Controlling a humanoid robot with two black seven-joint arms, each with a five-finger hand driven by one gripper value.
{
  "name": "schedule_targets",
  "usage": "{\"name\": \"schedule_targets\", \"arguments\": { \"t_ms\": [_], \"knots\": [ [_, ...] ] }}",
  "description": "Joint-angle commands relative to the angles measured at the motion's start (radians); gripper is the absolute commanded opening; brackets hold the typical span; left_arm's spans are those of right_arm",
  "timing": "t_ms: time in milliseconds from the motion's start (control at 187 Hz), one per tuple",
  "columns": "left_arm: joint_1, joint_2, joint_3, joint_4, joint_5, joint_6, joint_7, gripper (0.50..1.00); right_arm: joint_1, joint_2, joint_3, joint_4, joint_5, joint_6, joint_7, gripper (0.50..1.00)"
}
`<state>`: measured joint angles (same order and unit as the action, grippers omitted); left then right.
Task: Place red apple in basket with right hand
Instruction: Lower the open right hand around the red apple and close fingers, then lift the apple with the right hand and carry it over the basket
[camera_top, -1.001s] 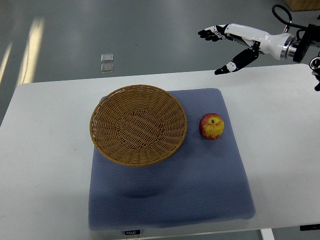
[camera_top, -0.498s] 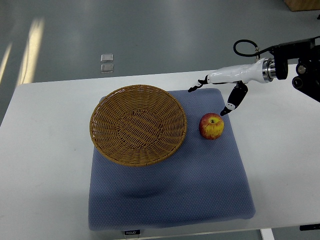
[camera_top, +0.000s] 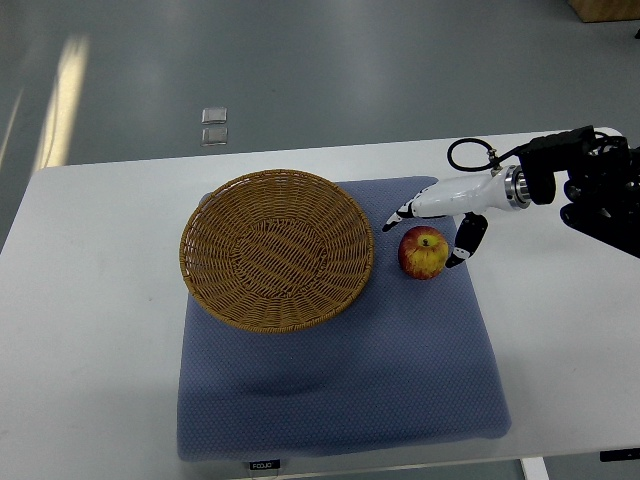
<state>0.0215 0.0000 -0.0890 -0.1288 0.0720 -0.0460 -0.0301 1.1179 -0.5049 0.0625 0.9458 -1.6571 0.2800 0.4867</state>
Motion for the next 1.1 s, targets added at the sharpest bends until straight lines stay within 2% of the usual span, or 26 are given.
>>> {"name": "schedule_targets", "arguments": {
  "t_ms": [0,386,557,643,734,814,900,991,1093],
  "knots": [
    [0.000,0.000,0.000,0.000,0.000,0.000,-0.001,1.000,-0.012,0.008,-0.006,-0.013,-0.007,-0.016,0.000,0.921],
    [0.000,0.000,0.000,0.000,0.000,0.000,-0.001,1.000,-0.032,0.016,-0.004,-0.015,-0.010,-0.018,0.000,0.917],
    [0.000,0.000,0.000,0.000,0.000,0.000,-0.001,1.000,-0.038,0.019,-0.006,-0.016,-0.013,-0.033,0.000,0.897],
    [0.000,0.000,0.000,0.000,0.000,0.000,-0.001,1.000,-0.038,0.020,-0.006,-0.016,-0.017,-0.033,-0.002,0.864],
    [0.000,0.000,0.000,0.000,0.000,0.000,-0.001,1.000,-0.036,0.020,-0.006,-0.022,-0.017,-0.033,-0.002,0.803],
    [0.000,0.000,0.000,0.000,-0.001,0.000,-0.001,1.000,-0.036,0.022,-0.006,-0.025,-0.017,-0.035,0.000,0.791],
    [0.000,0.000,0.000,-0.002,0.000,0.000,-0.001,1.000,-0.036,0.022,-0.006,-0.029,-0.018,-0.033,0.000,0.752],
    [0.000,0.000,0.000,0.000,0.000,0.000,0.001,1.000,-0.036,0.022,-0.006,-0.029,-0.020,-0.033,0.000,0.686],
    [0.000,0.000,0.000,-0.002,0.000,0.000,-0.001,1.000,-0.035,0.022,-0.006,-0.029,-0.020,-0.031,0.000,0.682]
  ]
}}
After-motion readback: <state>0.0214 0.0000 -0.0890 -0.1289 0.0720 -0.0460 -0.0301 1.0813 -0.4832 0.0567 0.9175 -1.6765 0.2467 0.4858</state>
